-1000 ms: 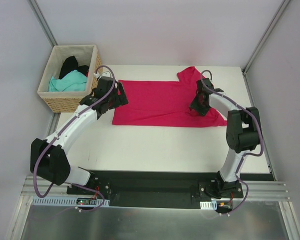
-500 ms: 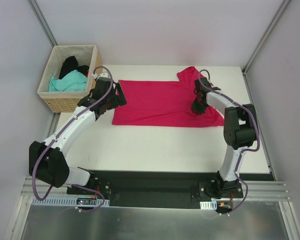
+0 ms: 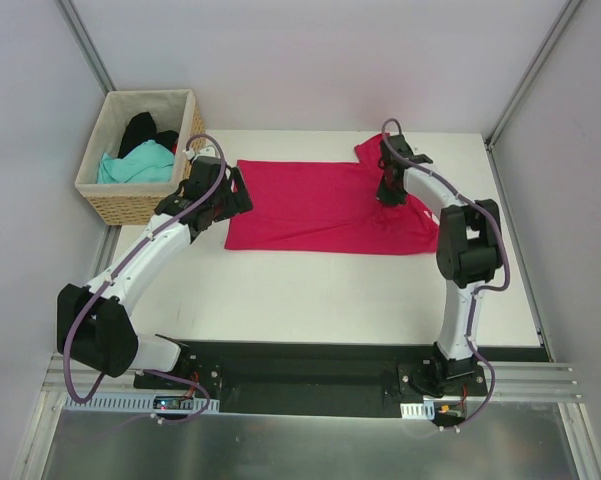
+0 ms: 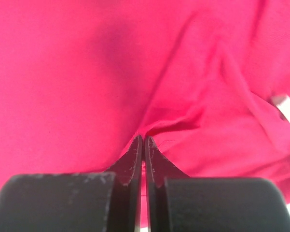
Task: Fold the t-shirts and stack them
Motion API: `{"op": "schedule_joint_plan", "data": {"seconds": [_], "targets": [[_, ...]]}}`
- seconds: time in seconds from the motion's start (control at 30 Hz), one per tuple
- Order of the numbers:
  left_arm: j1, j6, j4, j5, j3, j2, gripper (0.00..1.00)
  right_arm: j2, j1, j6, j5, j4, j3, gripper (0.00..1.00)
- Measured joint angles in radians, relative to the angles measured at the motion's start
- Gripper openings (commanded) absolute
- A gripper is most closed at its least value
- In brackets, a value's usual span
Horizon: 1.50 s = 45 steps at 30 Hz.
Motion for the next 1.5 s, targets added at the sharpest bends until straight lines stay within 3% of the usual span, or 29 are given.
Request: {"op": "schedule_joint_plan", "data": {"seconds": [0.3,0.6,0.63,0.7,0.83,0.87,0.93,0.97,1.1,1.3,1.5], "targets": [[0.0,-0.001,0.0,0.0,-0.017,-0.001,0.82,0.121,0.072,-0.209,0.004,-0.044,0.098,0.02],[0.0,-0.008,0.0,0.008,-0.029,-0.001,0.82,0.139,0.149,-0.445,-0.013,-0.023,0.129,0.06],[0.0,-0.008,0.0,0.01,-0.029,-0.001,0.82,0.139,0.154,-0.46,-0.021,-0.019,0.129,0.09],[0.0,-0.009,0.0,0.018,-0.031,-0.001,0.82,0.14,0.16,-0.482,-0.03,-0.015,0.129,0.38],[0.0,-0.009,0.0,0.023,-0.031,-0.001,0.82,0.148,0.16,-0.512,-0.045,-0.017,0.131,0.61],[0.0,-0.009,0.0,0.025,-0.031,-0.001,0.82,0.15,0.159,-0.511,-0.049,-0.018,0.131,0.78],[0.0,-0.009,0.0,0.027,-0.032,-0.001,0.82,0.15,0.153,-0.507,-0.09,-0.023,0.135,0.87],[0.0,-0.009,0.0,0.032,-0.032,0.0,0.82,0.15,0.148,-0.502,-0.139,-0.028,0.144,0.97],[0.0,-0.008,0.001,0.063,-0.029,0.03,0.82,0.108,0.114,-0.436,-0.299,-0.018,0.17,1.0],[0.0,-0.002,0.001,0.13,0.042,0.167,0.82,-0.129,0.019,-0.286,-0.365,0.042,0.119,1.0],[0.0,0.0,0.004,0.168,0.15,0.315,0.83,-0.349,-0.163,-0.145,-0.338,0.151,-0.224,1.0]]}}
